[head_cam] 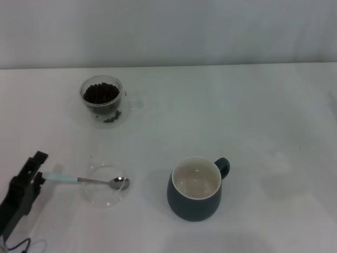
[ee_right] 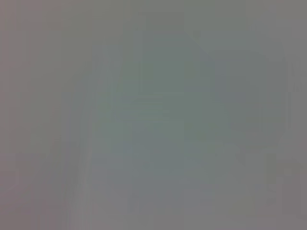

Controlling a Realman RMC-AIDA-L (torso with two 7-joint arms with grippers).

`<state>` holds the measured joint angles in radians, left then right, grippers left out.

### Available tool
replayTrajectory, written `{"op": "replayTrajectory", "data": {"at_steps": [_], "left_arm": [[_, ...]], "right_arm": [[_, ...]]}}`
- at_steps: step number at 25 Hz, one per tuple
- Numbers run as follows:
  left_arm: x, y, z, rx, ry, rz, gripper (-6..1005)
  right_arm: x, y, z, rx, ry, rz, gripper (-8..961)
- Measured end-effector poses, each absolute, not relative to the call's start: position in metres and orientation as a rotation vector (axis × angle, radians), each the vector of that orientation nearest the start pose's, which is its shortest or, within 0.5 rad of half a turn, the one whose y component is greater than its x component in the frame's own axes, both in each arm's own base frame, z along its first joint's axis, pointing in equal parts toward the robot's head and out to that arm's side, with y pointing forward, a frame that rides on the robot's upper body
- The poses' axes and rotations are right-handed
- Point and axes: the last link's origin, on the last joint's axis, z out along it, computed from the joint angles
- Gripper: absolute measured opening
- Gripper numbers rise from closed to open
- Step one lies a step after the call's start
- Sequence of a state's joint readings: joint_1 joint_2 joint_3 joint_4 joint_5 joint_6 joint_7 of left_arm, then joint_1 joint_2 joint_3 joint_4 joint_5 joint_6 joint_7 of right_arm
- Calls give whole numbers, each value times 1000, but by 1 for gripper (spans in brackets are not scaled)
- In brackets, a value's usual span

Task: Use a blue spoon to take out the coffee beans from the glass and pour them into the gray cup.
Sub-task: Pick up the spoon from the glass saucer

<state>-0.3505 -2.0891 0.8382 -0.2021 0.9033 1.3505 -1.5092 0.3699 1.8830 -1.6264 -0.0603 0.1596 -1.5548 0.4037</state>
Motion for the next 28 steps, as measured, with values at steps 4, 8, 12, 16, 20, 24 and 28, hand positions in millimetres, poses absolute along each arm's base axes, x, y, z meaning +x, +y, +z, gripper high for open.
{"op": "replayTrajectory", "data": {"at_steps": [4,8,12,16,20,24,28], "left_arm": [[-349,242,-68,1767,2542,1873,785],[-346,245,-72,1800,2530,1834,785],[-345,245,-73,1819,2519,1818,785],[-344,237,-75,1835,2503,1838,785],[-343,234,-75,1855,2479,1854,785],[-339,234,-73,1889,2433,1879,785],[-338,235,-73,1899,2419,1883,786]], "right_arm": [[356,307,112,-1501,265,883,575],[357,308,109,-1502,285,872,574],[358,310,107,-1504,301,862,574],[359,309,107,-1503,303,860,575],[359,309,106,-1505,306,858,576],[359,309,104,-1509,310,855,576],[359,308,103,-1516,312,855,575]]}}
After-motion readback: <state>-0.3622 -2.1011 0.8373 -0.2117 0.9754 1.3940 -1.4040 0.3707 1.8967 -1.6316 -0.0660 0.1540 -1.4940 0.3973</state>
